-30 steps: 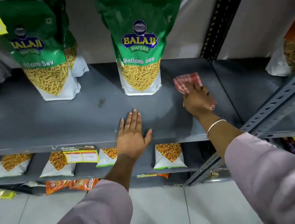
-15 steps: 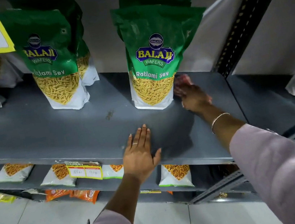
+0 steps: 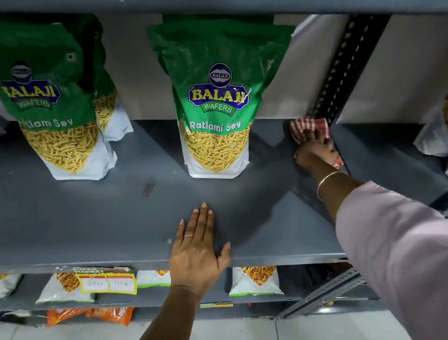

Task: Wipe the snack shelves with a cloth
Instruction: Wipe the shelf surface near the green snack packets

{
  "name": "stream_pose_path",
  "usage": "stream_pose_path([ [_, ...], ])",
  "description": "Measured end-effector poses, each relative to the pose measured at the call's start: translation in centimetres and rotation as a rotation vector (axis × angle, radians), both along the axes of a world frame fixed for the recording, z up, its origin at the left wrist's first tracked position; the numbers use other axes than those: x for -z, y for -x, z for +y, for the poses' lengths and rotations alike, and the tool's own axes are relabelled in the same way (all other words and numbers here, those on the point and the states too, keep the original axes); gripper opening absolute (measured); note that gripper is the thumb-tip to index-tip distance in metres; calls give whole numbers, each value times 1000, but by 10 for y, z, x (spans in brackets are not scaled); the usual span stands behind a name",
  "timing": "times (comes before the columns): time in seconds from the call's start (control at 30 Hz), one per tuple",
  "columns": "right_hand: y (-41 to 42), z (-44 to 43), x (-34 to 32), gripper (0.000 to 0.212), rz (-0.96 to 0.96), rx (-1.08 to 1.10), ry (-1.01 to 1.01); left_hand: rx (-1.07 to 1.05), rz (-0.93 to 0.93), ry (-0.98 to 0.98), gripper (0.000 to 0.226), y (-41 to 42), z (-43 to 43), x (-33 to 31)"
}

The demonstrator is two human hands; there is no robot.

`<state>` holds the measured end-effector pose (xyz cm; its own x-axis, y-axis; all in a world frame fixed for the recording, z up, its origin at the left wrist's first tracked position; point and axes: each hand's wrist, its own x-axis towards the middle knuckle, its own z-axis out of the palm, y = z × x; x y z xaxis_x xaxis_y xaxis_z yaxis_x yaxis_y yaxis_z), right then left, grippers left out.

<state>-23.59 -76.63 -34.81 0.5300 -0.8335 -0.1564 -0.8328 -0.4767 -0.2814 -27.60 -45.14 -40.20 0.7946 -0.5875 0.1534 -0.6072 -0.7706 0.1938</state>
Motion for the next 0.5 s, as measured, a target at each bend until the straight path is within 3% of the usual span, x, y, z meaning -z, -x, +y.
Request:
stream_pose_path([
  [0.33,75,17,8,59,-12,65,92,8,14,-31,67,1,-2,-2],
  [0.5,103,21,7,62,-8,114,44,8,-5,-19,67,2,-2,-3],
])
